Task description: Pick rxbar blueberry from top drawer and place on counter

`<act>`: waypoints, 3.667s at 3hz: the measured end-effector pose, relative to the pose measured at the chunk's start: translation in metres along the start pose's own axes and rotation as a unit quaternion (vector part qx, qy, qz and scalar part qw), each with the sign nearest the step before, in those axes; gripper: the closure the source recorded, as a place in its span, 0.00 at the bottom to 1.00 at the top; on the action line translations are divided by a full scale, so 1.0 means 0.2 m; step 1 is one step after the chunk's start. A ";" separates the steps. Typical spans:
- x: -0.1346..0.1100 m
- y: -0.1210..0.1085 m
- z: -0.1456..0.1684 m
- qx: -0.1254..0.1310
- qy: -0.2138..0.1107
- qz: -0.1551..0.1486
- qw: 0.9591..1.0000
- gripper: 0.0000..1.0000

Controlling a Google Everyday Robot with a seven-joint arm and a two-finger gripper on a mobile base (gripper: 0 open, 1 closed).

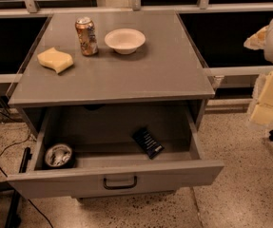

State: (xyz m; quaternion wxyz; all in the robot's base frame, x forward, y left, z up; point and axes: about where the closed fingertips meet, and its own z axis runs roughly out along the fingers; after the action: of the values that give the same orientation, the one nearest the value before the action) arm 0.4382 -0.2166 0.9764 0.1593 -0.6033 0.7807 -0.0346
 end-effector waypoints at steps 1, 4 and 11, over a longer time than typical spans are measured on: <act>0.00 0.00 0.00 0.000 0.000 0.000 1.000 0.00; -0.07 0.08 0.26 -0.006 -0.040 0.062 0.997 0.81; -0.38 0.09 0.87 0.089 -0.154 0.207 0.962 1.00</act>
Offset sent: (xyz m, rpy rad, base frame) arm 0.0002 0.0011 -0.0016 0.0034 0.0007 -0.0013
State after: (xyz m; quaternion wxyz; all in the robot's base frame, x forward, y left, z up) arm 0.4897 -0.1148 0.8228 0.3345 -0.4100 0.8482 0.0237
